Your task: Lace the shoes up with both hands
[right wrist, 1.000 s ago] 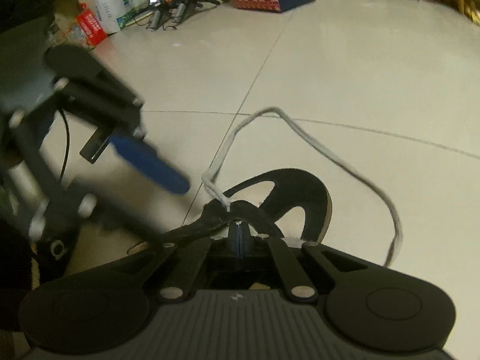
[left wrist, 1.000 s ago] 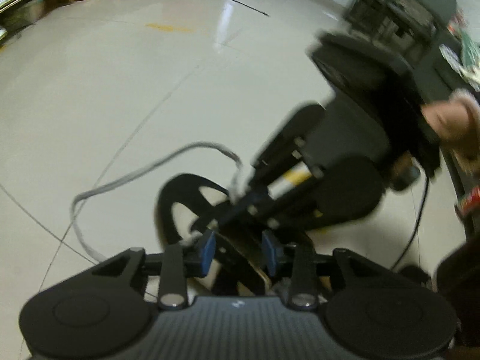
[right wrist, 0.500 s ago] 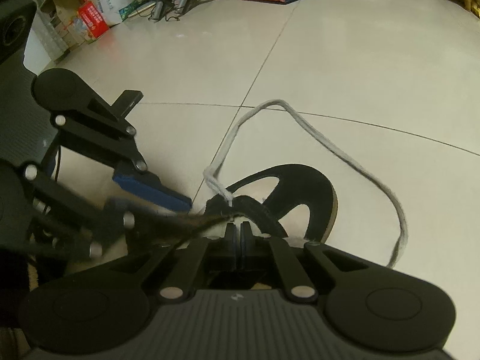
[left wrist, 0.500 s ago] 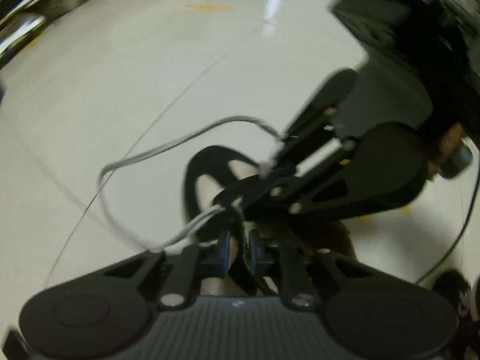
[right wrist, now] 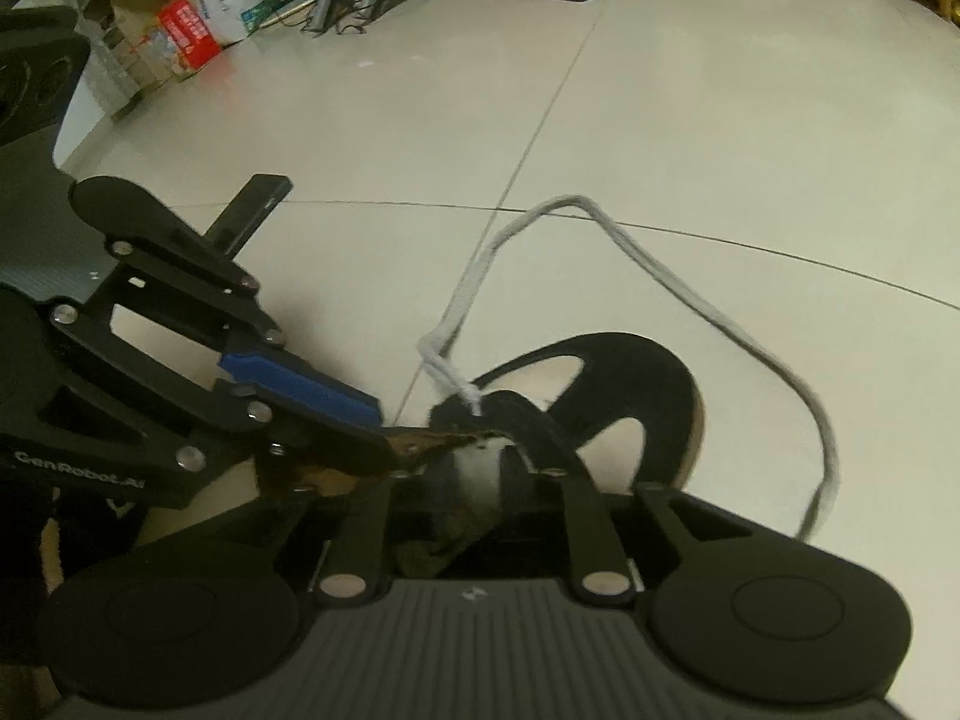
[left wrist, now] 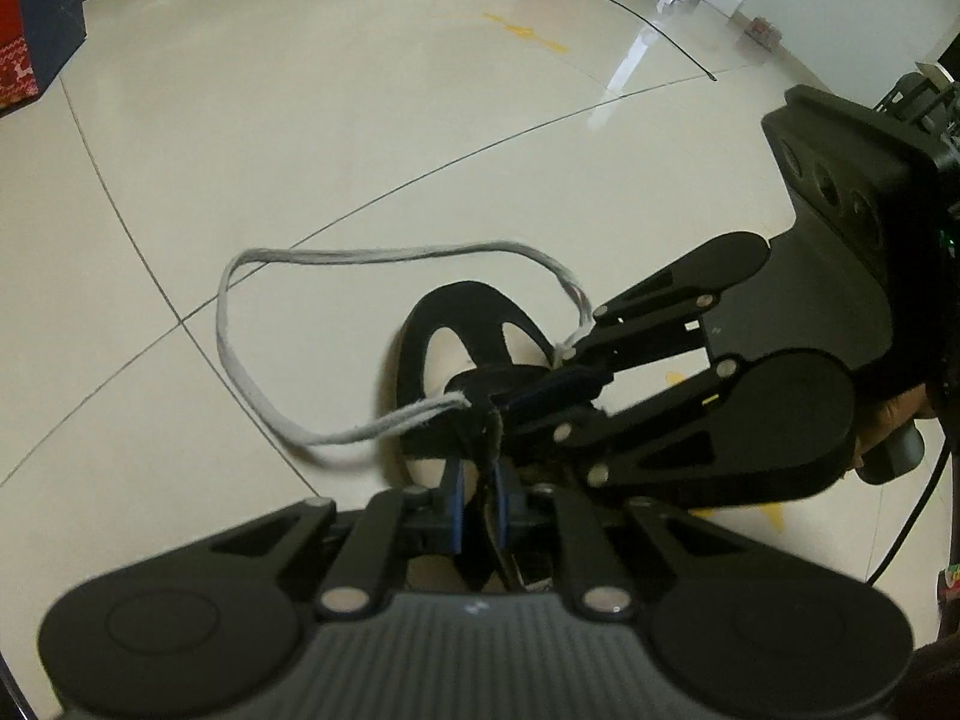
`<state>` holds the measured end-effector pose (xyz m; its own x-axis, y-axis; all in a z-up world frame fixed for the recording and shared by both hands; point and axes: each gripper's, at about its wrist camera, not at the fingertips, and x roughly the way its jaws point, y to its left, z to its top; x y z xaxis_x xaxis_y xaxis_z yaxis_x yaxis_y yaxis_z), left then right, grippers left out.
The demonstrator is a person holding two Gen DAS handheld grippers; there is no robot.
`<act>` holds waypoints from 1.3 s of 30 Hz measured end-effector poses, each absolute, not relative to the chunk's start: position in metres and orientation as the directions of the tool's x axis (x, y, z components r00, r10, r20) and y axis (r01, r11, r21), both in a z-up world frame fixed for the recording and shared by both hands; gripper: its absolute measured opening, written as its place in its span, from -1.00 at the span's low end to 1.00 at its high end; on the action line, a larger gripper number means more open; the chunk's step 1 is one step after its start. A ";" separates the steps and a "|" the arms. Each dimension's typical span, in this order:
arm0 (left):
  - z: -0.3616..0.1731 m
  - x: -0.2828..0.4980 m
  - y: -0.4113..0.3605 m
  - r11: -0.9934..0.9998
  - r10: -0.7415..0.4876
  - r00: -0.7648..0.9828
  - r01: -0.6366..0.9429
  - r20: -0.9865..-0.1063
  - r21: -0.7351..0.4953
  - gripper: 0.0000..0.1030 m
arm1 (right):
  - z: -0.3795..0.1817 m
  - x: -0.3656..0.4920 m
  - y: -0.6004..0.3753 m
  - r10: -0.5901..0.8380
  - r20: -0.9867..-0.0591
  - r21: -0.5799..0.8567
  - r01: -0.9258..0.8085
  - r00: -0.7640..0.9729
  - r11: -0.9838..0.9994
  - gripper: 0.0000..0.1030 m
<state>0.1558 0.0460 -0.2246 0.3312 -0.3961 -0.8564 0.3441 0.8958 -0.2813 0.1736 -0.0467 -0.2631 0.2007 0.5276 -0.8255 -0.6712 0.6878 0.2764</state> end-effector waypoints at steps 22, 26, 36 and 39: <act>-0.222 0.136 0.034 0.919 -0.314 0.439 0.363 -0.842 -0.153 -0.38 | -0.261 0.154 -0.048 0.482 -0.830 0.154 -0.716 0.280 0.681 -0.94; -0.222 0.128 0.031 0.918 -0.292 0.471 0.381 -0.832 -0.106 -0.38 | -0.259 0.151 -0.052 0.482 -0.832 0.157 -0.716 0.275 0.680 -0.94; -0.224 0.133 0.036 0.925 -0.302 0.454 0.350 -0.838 -0.144 -0.38 | -0.247 0.136 -0.058 0.530 -0.827 0.255 -0.714 0.188 0.652 -0.99; -0.226 0.137 0.039 0.926 -0.318 0.436 0.334 -0.842 -0.176 -0.38 | -0.242 0.124 -0.057 0.541 -0.824 0.262 -0.732 0.169 0.629 -0.99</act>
